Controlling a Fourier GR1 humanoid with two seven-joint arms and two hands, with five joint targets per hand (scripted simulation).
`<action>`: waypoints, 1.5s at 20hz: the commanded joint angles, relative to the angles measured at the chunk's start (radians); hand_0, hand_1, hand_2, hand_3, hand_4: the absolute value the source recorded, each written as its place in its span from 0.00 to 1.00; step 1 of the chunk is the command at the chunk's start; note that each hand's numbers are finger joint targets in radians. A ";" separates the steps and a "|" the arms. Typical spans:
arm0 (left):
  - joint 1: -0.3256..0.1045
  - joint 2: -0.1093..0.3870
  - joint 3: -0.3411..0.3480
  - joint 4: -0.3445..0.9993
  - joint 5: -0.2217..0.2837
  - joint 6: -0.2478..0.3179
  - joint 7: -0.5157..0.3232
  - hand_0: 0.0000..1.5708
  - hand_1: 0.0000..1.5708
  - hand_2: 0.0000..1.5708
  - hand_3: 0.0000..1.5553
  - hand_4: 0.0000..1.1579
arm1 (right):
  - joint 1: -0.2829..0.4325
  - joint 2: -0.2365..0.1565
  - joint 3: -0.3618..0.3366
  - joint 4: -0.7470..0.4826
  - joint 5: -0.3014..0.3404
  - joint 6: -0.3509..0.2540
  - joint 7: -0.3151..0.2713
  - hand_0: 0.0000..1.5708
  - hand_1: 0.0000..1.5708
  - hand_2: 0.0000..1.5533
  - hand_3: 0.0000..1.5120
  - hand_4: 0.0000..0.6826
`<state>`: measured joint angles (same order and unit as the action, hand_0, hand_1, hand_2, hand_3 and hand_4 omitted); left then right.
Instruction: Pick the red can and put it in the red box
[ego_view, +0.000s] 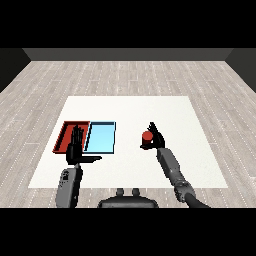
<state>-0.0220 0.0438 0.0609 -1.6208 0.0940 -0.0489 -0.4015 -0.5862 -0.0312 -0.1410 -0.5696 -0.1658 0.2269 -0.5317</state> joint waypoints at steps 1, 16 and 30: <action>-0.046 0.020 0.053 0.138 0.016 -0.026 -0.102 0.00 0.00 0.00 0.00 0.00 | -0.028 -0.008 -0.017 0.054 -0.007 0.017 -0.032 0.00 0.00 0.00 0.00 0.00; 0.005 -0.035 -0.040 -0.041 -0.025 0.038 0.034 0.00 0.00 0.00 0.00 0.00 | -0.094 0.025 0.010 0.176 0.042 -0.296 -0.065 0.92 0.92 0.94 0.94 0.90; -0.025 0.010 -0.006 0.066 -0.008 -0.029 -0.051 0.00 0.00 0.00 0.00 0.00 | -0.057 0.030 0.113 -0.077 0.073 -0.347 0.016 0.91 0.91 0.92 0.90 0.91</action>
<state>-0.0262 0.0446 0.0494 -1.5968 0.0937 -0.0654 -0.4187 -0.6604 -0.0142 -0.0582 -0.5469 -0.1079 -0.0969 -0.5284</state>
